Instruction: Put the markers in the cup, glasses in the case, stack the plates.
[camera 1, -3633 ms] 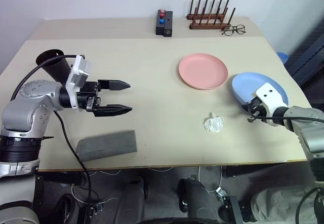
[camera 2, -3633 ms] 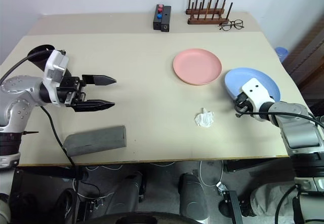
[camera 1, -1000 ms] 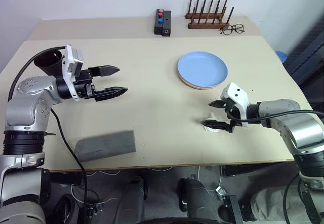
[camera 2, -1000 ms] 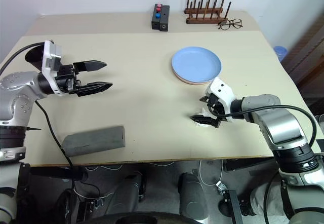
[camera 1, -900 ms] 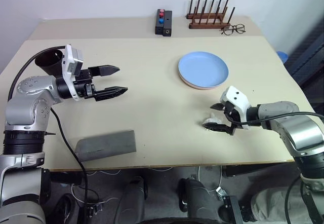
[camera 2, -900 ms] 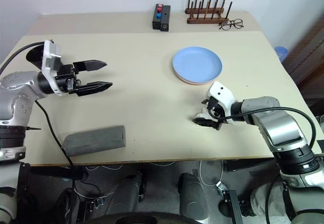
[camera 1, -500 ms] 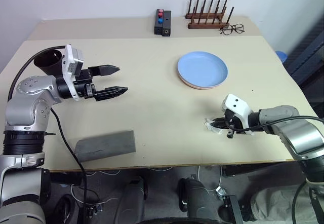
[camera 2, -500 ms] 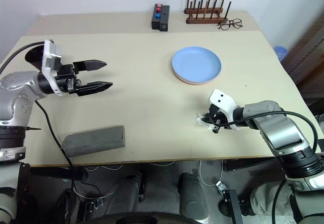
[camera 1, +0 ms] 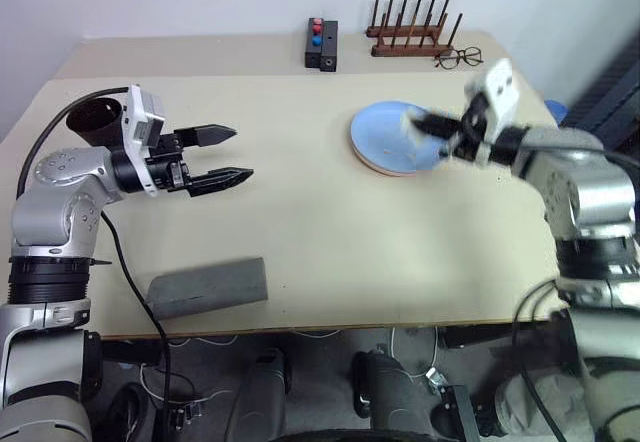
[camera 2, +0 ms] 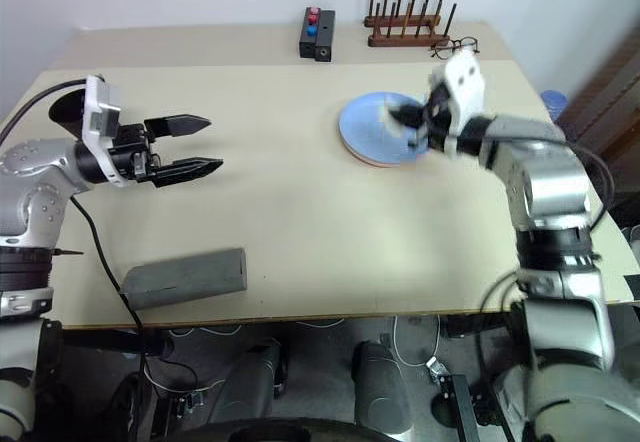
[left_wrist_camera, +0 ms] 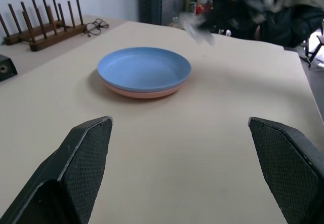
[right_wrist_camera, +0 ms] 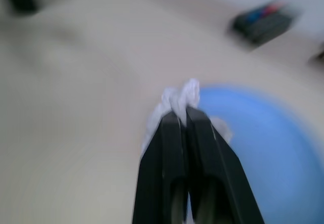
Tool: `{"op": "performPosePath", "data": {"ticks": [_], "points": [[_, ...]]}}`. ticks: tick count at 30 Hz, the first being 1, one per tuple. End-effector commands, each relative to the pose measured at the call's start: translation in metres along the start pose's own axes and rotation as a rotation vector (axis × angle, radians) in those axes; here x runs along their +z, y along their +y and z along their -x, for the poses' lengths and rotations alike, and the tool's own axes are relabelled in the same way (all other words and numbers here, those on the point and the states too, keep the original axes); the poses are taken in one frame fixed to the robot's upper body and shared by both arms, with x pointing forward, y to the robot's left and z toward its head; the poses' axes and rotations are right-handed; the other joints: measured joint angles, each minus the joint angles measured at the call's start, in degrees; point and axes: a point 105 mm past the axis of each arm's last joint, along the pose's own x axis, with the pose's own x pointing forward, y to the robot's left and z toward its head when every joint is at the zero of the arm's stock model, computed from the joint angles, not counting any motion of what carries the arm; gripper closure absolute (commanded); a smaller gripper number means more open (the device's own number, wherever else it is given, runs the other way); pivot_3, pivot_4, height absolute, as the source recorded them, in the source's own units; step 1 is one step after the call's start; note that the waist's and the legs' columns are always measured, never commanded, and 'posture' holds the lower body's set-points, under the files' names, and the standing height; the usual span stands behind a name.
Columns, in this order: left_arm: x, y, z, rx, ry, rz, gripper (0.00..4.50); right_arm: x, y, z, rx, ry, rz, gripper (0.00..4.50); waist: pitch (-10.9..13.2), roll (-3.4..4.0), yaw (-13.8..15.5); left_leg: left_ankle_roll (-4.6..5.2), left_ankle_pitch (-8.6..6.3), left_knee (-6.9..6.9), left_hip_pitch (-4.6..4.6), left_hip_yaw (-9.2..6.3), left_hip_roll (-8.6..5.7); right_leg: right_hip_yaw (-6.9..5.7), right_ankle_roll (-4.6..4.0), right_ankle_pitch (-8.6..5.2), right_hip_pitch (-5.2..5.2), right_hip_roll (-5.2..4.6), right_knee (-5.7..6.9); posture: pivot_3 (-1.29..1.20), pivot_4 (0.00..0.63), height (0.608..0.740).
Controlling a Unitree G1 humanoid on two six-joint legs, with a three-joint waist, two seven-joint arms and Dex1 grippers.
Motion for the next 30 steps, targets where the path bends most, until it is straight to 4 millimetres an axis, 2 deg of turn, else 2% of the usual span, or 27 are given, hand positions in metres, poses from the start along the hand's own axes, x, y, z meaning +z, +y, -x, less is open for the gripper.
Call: {"op": "performPosePath", "data": {"ticks": [1, 3, 6, 7, 8, 11, 13, 16, 18, 21, 24, 26, 30], "points": [[0.011, 0.003, 0.001, 0.020, -0.029, -0.049, 0.00, -0.027, -0.033, -0.014, -0.219, 0.063, 0.085, 4.44, -0.01, -0.02, 0.12, 0.00, 0.00, -0.01, 0.00, 0.00, -0.01, 0.00, 0.00, 0.00, 0.00, 0.00, -0.02, 0.00, 0.150, 0.740], [0.012, 0.003, 0.003, 0.036, -0.029, -0.056, 0.00, -0.046, -0.034, -0.021, -0.223, 0.113, 0.060, 3.92, -0.01, -0.02, 0.11, 0.00, 0.00, -0.03, -0.03, 0.00, -0.01, 0.00, 0.00, 0.00, 0.01, 0.00, -0.07, 0.00, 0.150, 0.740], [0.013, 0.002, 0.008, 0.052, -0.024, -0.060, 0.00, -0.059, -0.030, -0.027, -0.194, 0.132, 0.038, 2.66, 0.03, 0.06, -0.30, 0.00, 0.01, -0.06, -0.04, 0.02, -0.02, 0.03, 0.02, 0.02, -0.01, 0.00, -0.08, 0.00, 0.150, 0.740], [0.013, 0.002, 0.010, 0.059, -0.022, -0.060, 0.00, -0.062, -0.028, -0.028, -0.182, 0.141, 0.048, 2.03, 0.04, 0.07, -0.39, 0.01, 0.01, -0.09, -0.03, 0.03, -0.02, 0.04, 0.03, 0.02, -0.02, 0.00, -0.06, 0.00, 0.150, 0.740], [0.013, 0.001, 0.011, 0.064, -0.020, -0.061, 0.00, -0.064, -0.028, -0.028, -0.173, 0.147, 0.056, 1.60, 0.07, 0.12, -0.52, 0.01, 0.01, -0.10, -0.02, 0.02, -0.02, 0.04, 0.03, 0.02, -0.03, 0.00, -0.02, 0.00, 0.150, 0.740], [0.013, 0.001, 0.017, 0.091, -0.015, -0.059, 0.00, -0.059, -0.033, -0.027, -0.194, 0.111, 0.055, 0.03, 0.07, 0.12, -0.74, 0.01, 0.01, -0.10, 0.01, 0.02, 0.04, 0.05, 0.02, 0.01, -0.07, 0.08, 0.07, 0.00, 0.150, 0.740], [0.012, 0.001, 0.022, 0.104, -0.012, -0.059, 0.00, -0.042, -0.029, -0.027, -0.156, 0.025, 0.019, 0.03, 0.08, 0.13, -0.78, 0.01, 0.01, -0.10, 0.02, 0.00, 0.07, 0.06, 0.01, 0.01, -0.07, 0.11, 0.09, 0.00, 0.150, 0.740], [0.011, 0.000, 0.028, 0.117, -0.010, -0.058, 0.00, -0.010, -0.011, -0.022, -0.006, -0.129, -0.088, 0.03, 0.10, 0.18, -0.77, 0.01, 0.01, -0.10, 0.02, -0.01, 0.09, 0.08, 0.00, 0.01, -0.07, 0.13, 0.08, 0.00, 0.150, 0.740], [0.011, 0.000, 0.032, 0.130, -0.013, -0.054, 0.00, 0.000, 0.006, -0.013, 0.100, -0.164, -0.074, 0.03, 0.10, 0.17, -0.57, 0.01, 0.01, -0.11, 0.02, -0.01, 0.11, 0.09, 0.01, 0.01, -0.07, 0.15, 0.08, 0.00, 0.150, 0.740], [0.011, 0.001, 0.034, 0.151, -0.027, -0.048, 0.00, 0.000, 0.046, 0.012, 0.307, -0.163, -0.021, 0.03, 0.09, 0.16, 0.20, 0.01, 0.00, -0.10, 0.03, -0.05, 0.15, 0.07, 0.00, 0.00, -0.06, 0.21, 0.08, 0.00, 0.150, 0.740], [0.008, -0.001, 0.038, 0.152, -0.037, -0.011, 0.00, -0.011, 0.082, 0.041, 0.475, -0.119, -0.020, 0.03, 0.08, 0.14, 0.63, 0.00, 0.00, -0.07, 0.00, -0.05, 0.15, 0.06, 0.00, 0.00, -0.01, 0.21, -0.01, 0.00, 0.150, 0.740], [0.003, -0.005, 0.043, 0.144, -0.032, 0.020, 0.00, -0.015, 0.094, 0.053, 0.511, -0.095, -0.049, 0.03, 0.09, 0.15, 0.27, 0.00, -0.01, -0.03, 0.00, -0.02, 0.14, 0.09, -0.04, 0.01, -0.01, 0.20, -0.02, 0.00, 0.150, 0.740], [-0.004, -0.011, 0.049, 0.149, -0.032, 0.060, 0.00, -0.017, 0.103, 0.070, 0.545, -0.040, -0.066, 0.03, 0.10, 0.17, -0.21, -0.01, -0.01, -0.01, 0.07, -0.03, 0.21, 0.09, -0.37, -0.07, -0.01, 0.23, -0.03, 0.00, 0.150, 0.740]]}}
